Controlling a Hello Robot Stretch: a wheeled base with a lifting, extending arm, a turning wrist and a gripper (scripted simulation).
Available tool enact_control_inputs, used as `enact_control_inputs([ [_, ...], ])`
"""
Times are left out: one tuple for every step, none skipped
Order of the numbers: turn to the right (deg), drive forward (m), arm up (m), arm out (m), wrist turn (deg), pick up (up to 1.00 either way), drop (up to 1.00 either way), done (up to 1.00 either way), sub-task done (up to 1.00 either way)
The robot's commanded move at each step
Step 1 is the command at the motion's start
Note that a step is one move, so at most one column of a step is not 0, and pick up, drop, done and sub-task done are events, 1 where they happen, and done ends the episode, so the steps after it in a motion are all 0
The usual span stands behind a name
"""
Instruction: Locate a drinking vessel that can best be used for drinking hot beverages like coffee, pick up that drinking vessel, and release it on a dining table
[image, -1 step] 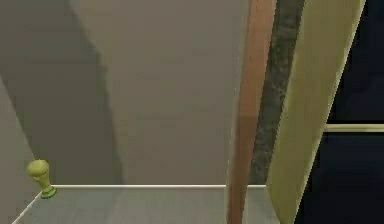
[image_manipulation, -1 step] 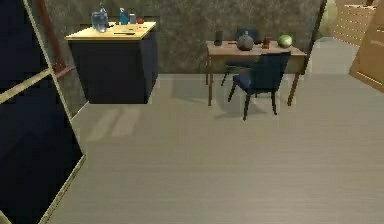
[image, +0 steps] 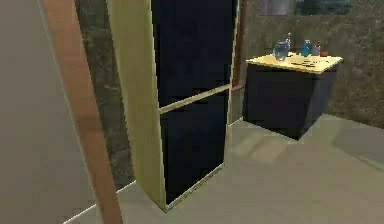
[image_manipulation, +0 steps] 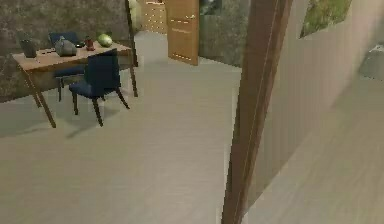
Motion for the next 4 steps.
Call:
enact_control_inputs([
  [45.0, 0.00, 0.00, 0.00, 0.0, 0.00, 0.00, 0.00, 0.00],
  [30.0, 0.00, 0.00, 0.00, 0.0, 0.00, 0.00, 0.00, 0.00],
  [0.0, 0.95, 0.00, 0.00, 0.0, 0.00, 0.00, 0.00, 0.00],
  [36.0, 0.00, 0.00, 0.00, 0.0, 0.00, 0.00, 0.00, 0.00],
])
